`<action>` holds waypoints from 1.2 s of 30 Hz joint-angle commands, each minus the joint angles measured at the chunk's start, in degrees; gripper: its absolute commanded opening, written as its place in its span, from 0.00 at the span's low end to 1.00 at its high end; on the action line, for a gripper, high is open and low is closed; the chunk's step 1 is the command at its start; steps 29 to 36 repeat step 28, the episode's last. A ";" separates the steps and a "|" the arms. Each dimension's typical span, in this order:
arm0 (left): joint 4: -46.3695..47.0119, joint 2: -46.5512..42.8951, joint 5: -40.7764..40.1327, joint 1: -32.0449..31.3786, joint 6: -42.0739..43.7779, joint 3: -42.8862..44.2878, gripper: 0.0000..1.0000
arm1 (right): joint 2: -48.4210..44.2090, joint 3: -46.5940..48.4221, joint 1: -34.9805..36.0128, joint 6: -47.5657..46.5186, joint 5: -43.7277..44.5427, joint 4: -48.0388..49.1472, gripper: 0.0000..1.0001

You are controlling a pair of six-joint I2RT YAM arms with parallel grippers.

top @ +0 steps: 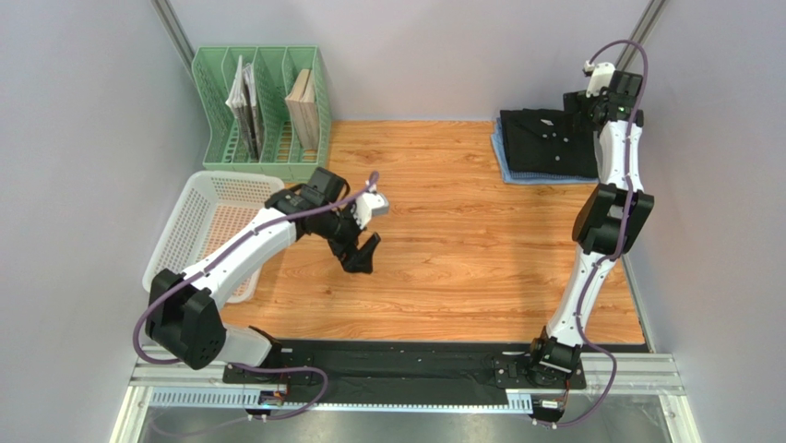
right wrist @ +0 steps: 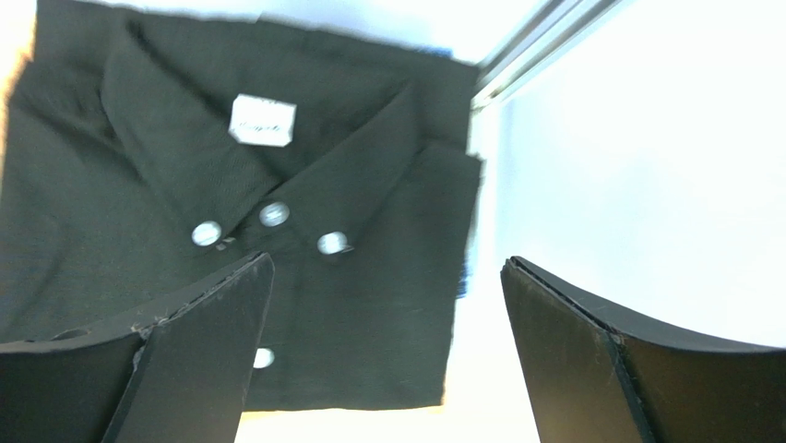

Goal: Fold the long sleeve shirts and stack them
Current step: Neatly place the folded shirt to the corner

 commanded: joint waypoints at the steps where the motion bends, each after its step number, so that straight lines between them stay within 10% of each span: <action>1: -0.28 -2.52 6.37 6.37 -4.39 8.89 0.99 | -9.84 4.60 -0.59 -2.46 -2.84 2.79 1.00; 13: -6.52 6.89 -2.67 19.40 -10.64 29.57 0.99 | -30.93 -14.45 10.38 5.09 -9.27 -11.19 1.00; 23: -0.73 6.63 -6.72 19.31 -10.11 15.78 0.99 | -50.10 -58.82 33.31 21.97 -5.24 2.69 1.00; 36: 1.21 4.43 -7.51 19.31 -9.50 11.29 0.99 | -53.62 -66.15 37.55 21.19 -1.46 4.90 1.00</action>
